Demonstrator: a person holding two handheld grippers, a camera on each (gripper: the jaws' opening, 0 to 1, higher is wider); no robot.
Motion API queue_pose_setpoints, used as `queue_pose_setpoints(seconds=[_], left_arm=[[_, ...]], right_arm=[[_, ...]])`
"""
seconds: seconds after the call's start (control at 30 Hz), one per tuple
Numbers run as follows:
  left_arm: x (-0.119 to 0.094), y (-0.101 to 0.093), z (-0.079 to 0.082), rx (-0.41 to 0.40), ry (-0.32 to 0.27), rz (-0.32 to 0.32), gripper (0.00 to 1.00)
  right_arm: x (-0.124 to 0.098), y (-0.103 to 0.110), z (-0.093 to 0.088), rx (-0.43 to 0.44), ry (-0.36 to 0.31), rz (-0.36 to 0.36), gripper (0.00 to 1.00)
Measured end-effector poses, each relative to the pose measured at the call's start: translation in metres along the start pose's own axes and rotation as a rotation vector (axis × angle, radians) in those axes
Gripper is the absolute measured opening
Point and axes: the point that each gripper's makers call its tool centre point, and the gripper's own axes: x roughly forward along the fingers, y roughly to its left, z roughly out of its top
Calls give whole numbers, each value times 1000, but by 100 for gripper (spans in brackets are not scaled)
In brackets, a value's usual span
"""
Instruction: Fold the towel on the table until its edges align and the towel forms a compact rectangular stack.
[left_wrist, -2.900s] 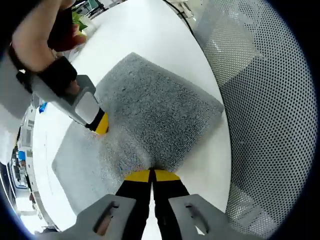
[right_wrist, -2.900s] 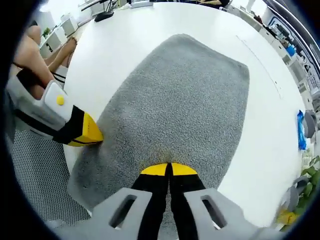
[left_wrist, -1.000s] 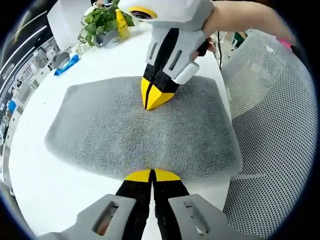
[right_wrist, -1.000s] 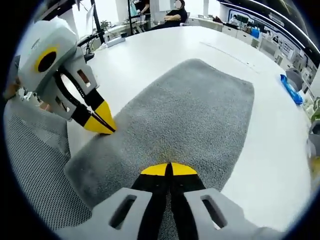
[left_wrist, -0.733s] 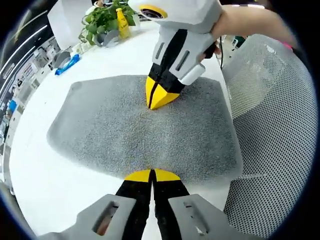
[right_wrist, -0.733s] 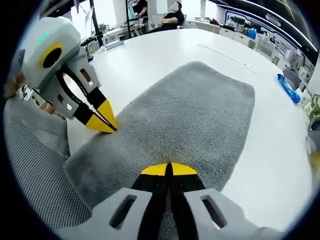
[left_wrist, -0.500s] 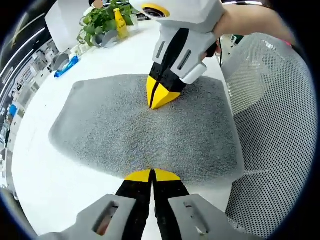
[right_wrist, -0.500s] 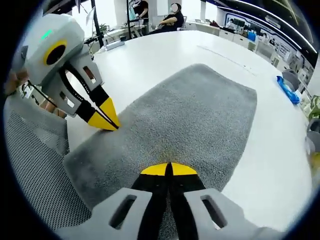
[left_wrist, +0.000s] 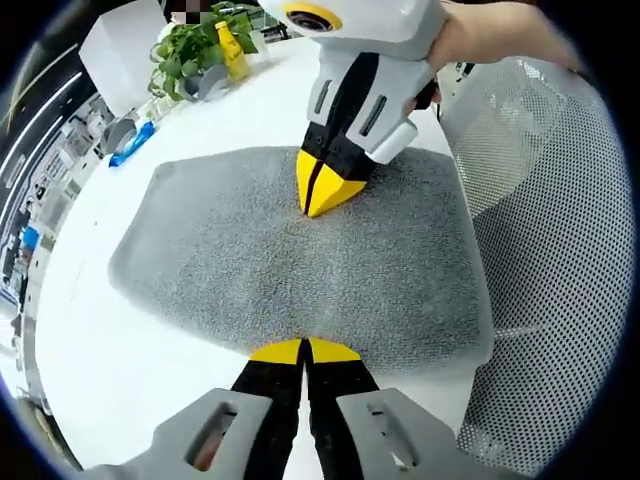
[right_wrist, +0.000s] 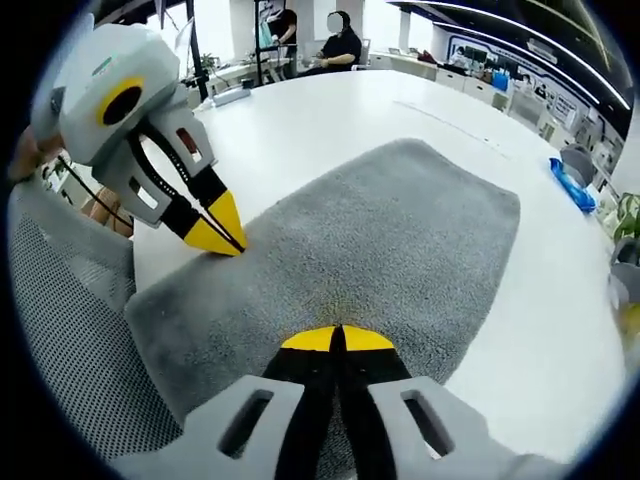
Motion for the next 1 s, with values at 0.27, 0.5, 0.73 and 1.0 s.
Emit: queue_pose_setpoints(seconds=[0.27,0.5,0.73,1.0], left_arm=[[0,0,0,38,22,35,1],[-1,0,0,37,-21,29,1],[-8,-7,6,115,45,8,6],[-23,-57,26,164,-117,-165,26]], right_arm=[[-1,1,1,-44,-50,-24,0],[-2,1,2,-5,-138,-22,0],[-3,1,2,39,-187,5,0],[-2,2,2,55,-190,15,0]])
